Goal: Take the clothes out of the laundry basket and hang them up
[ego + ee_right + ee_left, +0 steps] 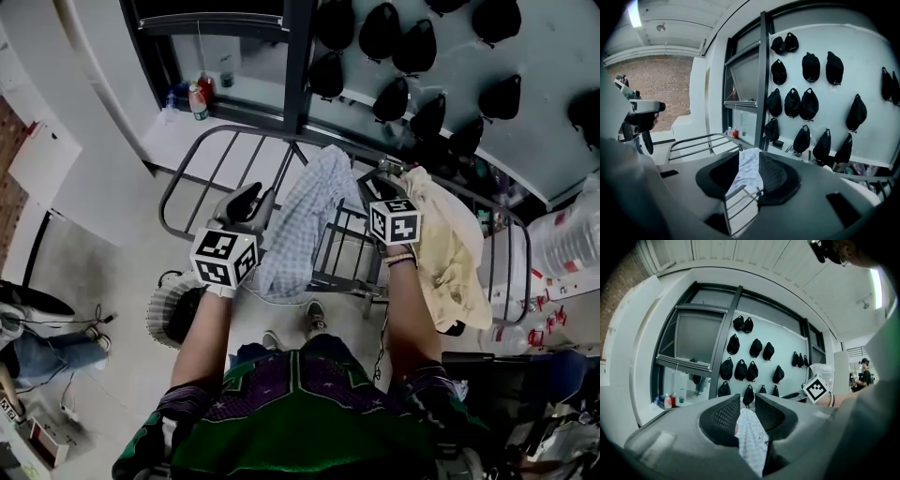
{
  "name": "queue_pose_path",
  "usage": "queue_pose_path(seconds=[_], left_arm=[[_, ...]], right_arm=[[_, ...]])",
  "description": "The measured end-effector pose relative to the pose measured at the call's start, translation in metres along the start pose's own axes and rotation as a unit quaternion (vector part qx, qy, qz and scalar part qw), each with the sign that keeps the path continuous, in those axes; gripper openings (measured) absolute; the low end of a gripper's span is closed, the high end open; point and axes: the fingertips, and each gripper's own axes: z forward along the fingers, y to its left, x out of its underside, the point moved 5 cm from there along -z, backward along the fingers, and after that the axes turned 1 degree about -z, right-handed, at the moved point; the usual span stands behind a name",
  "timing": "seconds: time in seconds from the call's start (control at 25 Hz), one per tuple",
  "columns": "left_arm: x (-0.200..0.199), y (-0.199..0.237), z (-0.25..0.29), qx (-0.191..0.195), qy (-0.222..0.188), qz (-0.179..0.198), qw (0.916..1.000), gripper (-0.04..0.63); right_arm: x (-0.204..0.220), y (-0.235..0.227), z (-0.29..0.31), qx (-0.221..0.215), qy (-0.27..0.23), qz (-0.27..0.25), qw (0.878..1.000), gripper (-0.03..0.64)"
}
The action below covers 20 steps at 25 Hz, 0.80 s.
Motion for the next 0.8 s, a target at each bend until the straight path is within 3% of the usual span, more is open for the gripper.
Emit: queue_pose_path(seconds=[0.4, 0.8], left_arm=[[-0.002, -0.023, -0.044, 0.031, -0.014, -0.003, 0.9994, 0.107], [-0.007, -0.091, -0.086, 0.027, -0.022, 0.016, 0.9993, 0.107]], right_arm=[[0.015, 0.032, -0.099, 0.036, -0.018, -0.005, 0.999, 0.118], [0.015, 0.034, -0.208, 0.043, -0.093, 0.013, 0.995, 0.117]])
